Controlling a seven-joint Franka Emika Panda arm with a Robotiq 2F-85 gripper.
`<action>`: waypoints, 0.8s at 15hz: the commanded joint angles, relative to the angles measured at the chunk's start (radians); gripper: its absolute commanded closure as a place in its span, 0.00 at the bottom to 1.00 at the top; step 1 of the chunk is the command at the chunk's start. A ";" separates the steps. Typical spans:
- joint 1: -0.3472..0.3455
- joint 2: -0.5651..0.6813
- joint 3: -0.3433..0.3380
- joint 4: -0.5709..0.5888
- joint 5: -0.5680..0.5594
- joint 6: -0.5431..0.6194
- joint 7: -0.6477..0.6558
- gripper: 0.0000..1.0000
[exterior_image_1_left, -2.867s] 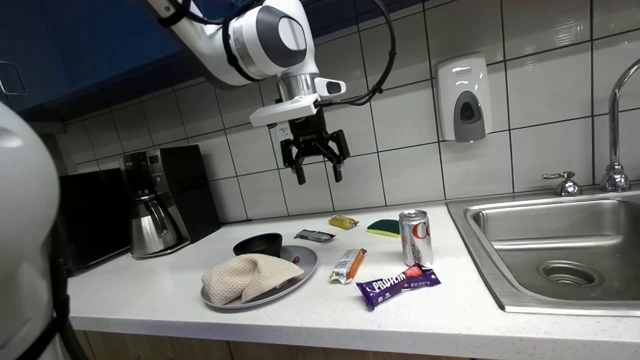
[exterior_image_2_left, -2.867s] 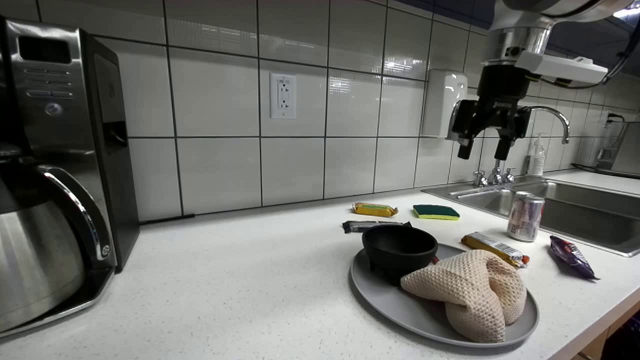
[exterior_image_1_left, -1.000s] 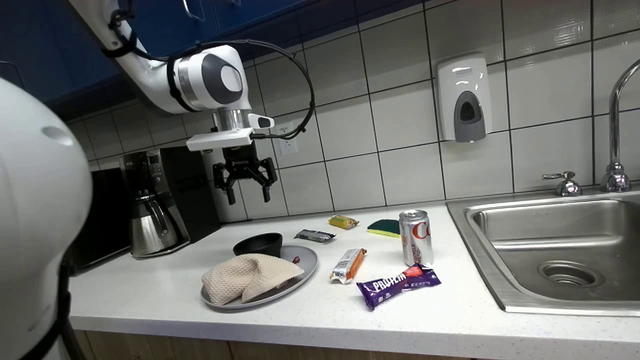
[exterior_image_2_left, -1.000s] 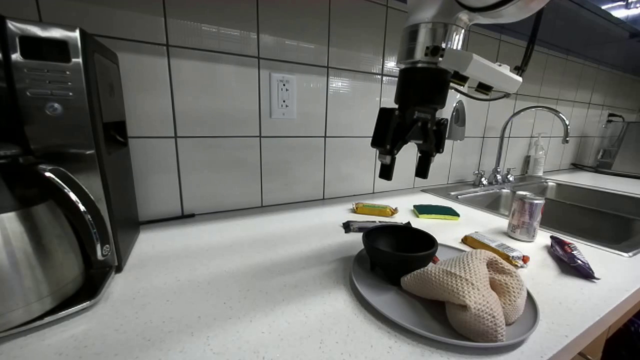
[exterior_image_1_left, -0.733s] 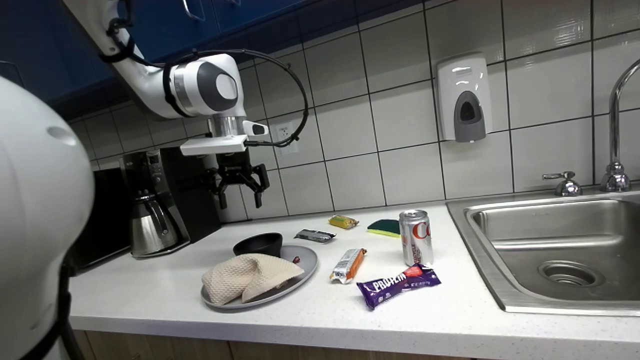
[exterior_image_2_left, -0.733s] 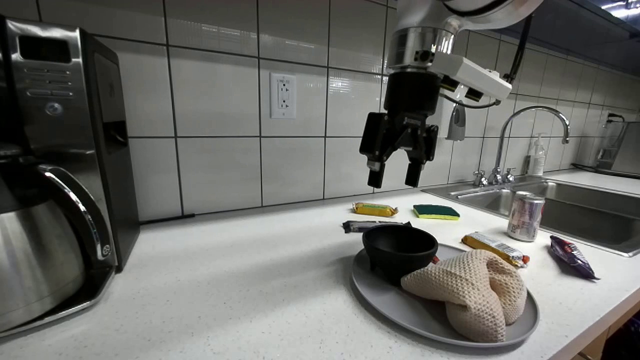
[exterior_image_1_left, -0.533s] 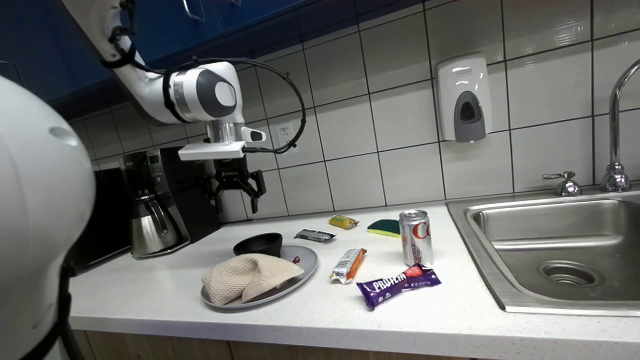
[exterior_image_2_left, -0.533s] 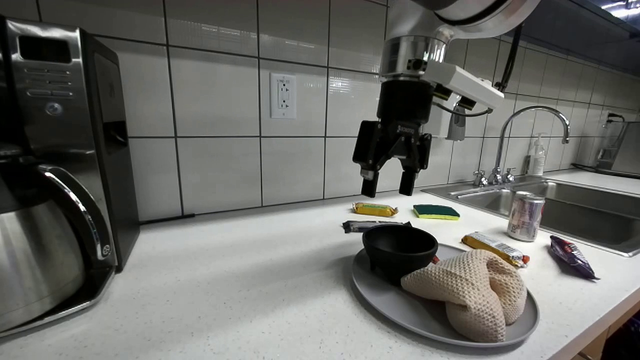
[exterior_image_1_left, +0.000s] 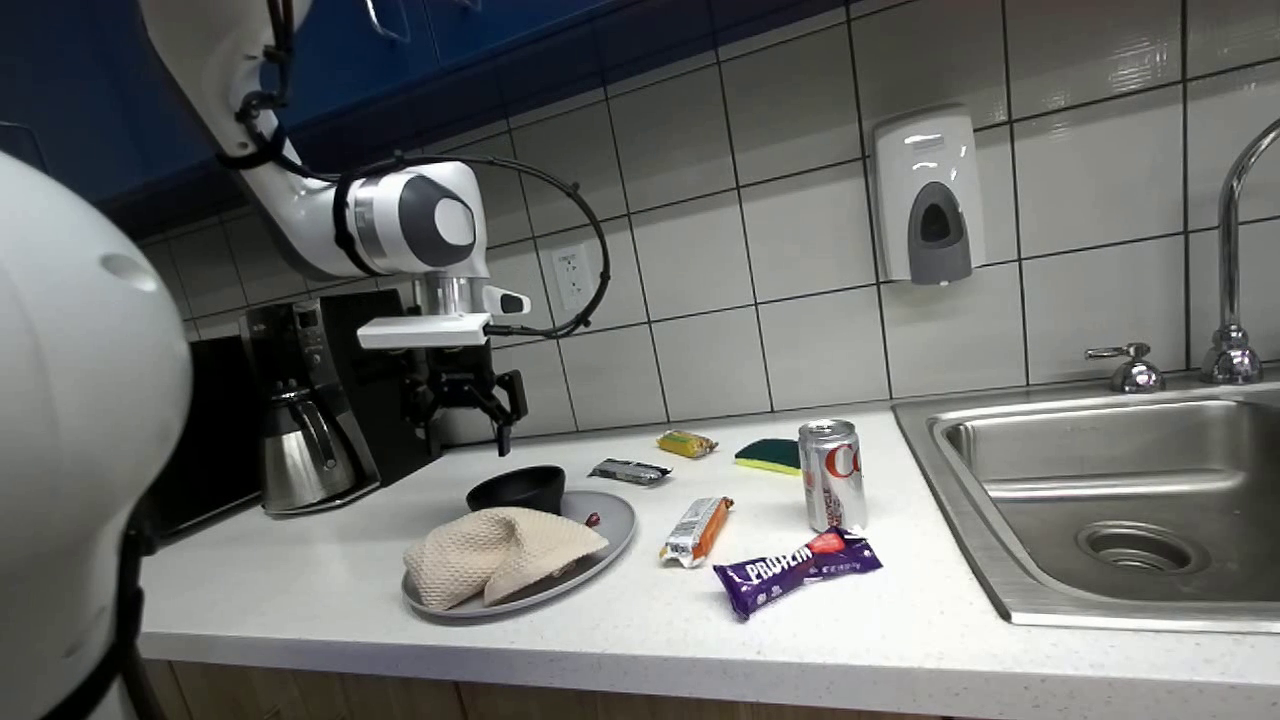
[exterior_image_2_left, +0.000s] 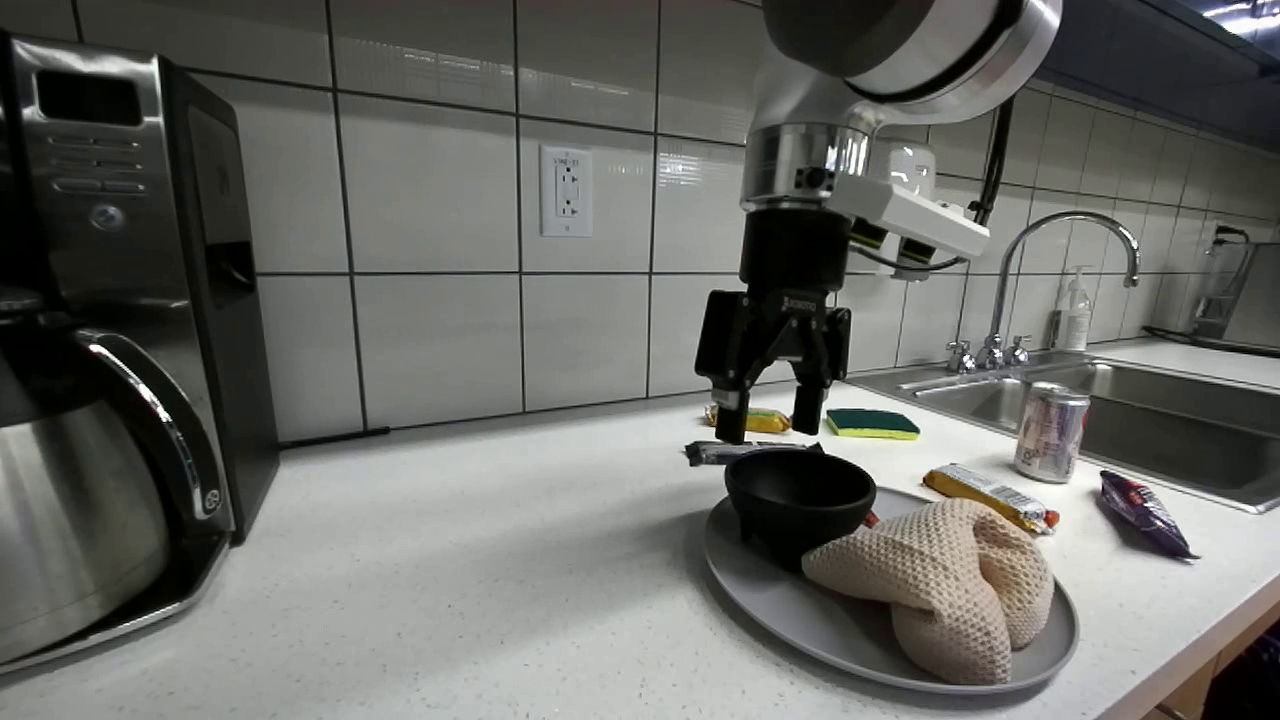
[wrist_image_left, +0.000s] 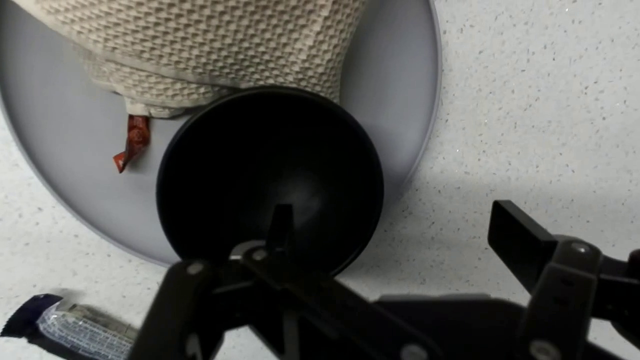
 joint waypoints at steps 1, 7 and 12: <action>-0.011 0.002 0.012 0.003 -0.002 -0.002 0.001 0.00; -0.011 0.003 0.012 0.008 -0.002 -0.003 0.001 0.00; -0.011 0.012 0.013 0.011 0.001 0.004 -0.005 0.00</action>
